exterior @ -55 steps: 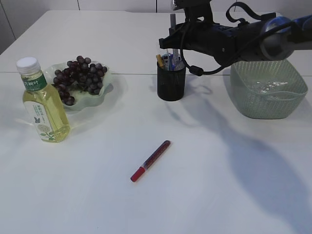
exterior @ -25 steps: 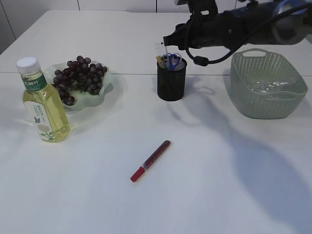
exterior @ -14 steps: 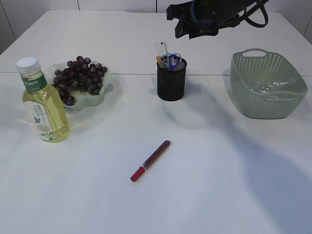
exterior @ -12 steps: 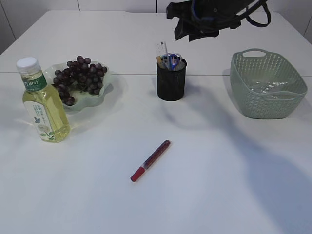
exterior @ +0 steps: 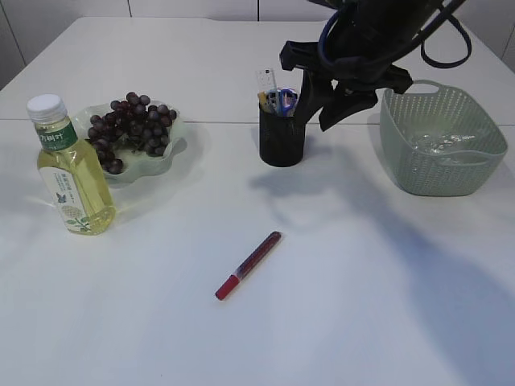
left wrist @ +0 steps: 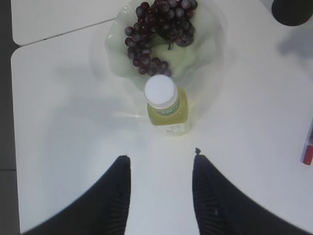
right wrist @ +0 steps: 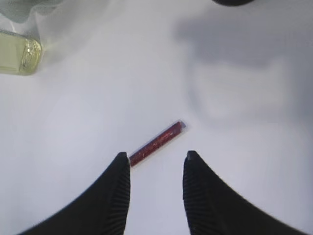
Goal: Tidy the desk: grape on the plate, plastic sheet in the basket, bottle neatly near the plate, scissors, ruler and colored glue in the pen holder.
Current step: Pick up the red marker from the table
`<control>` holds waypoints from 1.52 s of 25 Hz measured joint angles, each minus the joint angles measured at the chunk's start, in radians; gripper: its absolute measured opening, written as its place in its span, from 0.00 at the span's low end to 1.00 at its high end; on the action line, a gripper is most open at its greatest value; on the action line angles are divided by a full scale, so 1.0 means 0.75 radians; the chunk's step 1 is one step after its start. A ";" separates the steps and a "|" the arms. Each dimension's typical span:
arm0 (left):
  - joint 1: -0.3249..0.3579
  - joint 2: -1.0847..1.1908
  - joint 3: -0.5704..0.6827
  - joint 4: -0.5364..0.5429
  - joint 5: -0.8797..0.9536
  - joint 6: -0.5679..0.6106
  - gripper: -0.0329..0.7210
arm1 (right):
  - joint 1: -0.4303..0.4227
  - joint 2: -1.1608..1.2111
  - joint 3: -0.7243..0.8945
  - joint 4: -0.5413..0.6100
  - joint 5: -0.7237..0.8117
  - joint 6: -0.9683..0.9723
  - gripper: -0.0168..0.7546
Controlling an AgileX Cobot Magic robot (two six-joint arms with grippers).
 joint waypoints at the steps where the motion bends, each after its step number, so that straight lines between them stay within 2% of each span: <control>1: 0.000 0.000 0.000 -0.002 0.000 0.000 0.45 | 0.000 0.000 0.000 0.000 0.025 0.000 0.39; 4: 0.000 0.000 0.000 -0.002 0.000 0.000 0.45 | 0.000 0.000 0.000 0.011 0.091 0.016 0.39; 7: 0.000 0.000 0.000 -0.005 0.000 0.000 0.45 | 0.002 0.000 0.000 0.000 0.127 0.143 0.39; 11: 0.000 0.000 0.000 -0.008 0.000 0.000 0.45 | 0.023 0.000 0.000 -0.115 0.130 0.330 0.39; 15: 0.000 0.000 0.000 -0.015 0.000 0.000 0.45 | 0.089 0.000 0.000 -0.197 0.130 0.527 0.39; 22: 0.000 0.000 0.000 -0.053 0.000 0.000 0.45 | 0.233 0.076 -0.005 -0.185 0.130 0.726 0.39; 27: 0.000 0.000 0.000 -0.058 0.000 0.000 0.45 | 0.236 0.141 -0.005 -0.149 0.128 0.866 0.39; 38: 0.000 0.000 0.000 -0.072 0.000 0.000 0.45 | 0.236 0.282 -0.005 -0.033 0.092 0.908 0.39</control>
